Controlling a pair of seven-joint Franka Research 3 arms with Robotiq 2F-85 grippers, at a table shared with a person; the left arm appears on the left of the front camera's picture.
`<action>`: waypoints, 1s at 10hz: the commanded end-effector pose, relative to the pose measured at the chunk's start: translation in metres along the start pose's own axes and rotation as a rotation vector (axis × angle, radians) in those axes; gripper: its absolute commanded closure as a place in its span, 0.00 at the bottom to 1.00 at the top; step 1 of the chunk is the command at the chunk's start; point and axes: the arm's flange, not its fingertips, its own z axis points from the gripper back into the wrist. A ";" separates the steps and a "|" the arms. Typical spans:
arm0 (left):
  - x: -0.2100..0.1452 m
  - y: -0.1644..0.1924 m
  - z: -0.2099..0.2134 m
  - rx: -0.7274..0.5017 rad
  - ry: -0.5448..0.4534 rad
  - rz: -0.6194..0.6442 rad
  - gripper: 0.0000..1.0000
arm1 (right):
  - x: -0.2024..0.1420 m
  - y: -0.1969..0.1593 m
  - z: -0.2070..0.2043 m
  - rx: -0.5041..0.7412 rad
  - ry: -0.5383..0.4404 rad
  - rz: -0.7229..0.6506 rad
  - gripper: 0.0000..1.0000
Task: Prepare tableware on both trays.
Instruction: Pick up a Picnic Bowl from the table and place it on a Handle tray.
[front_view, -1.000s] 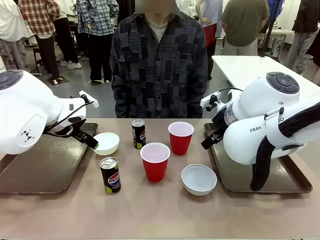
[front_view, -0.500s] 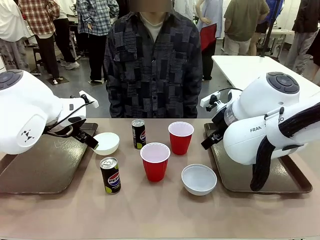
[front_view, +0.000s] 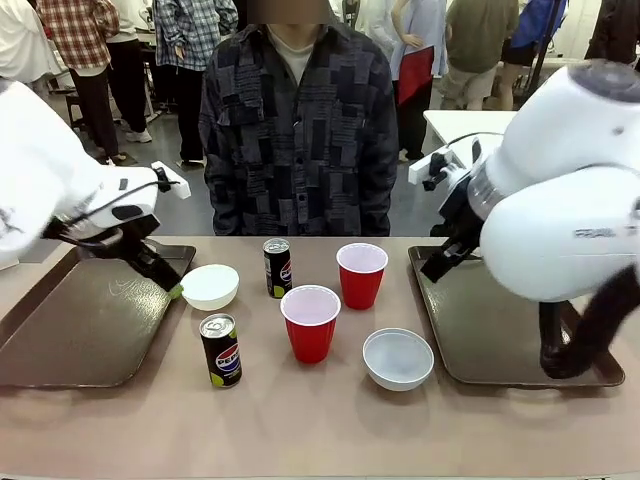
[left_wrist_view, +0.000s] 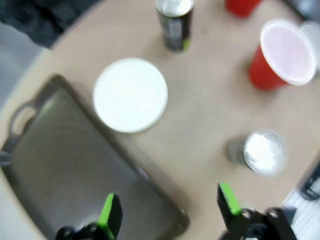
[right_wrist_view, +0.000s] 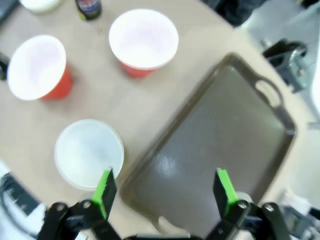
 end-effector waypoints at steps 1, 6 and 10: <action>-0.079 -0.020 0.039 -0.031 0.066 -0.049 0.00 | -0.088 0.031 0.030 -0.019 0.056 -0.045 0.00; -0.036 -0.013 0.072 -0.030 0.086 -0.025 0.00 | -0.033 0.013 0.062 -0.009 0.097 -0.061 0.00; -0.044 0.031 0.081 -0.336 -0.071 0.121 0.00 | -0.053 -0.060 0.035 0.455 -0.036 -0.335 0.00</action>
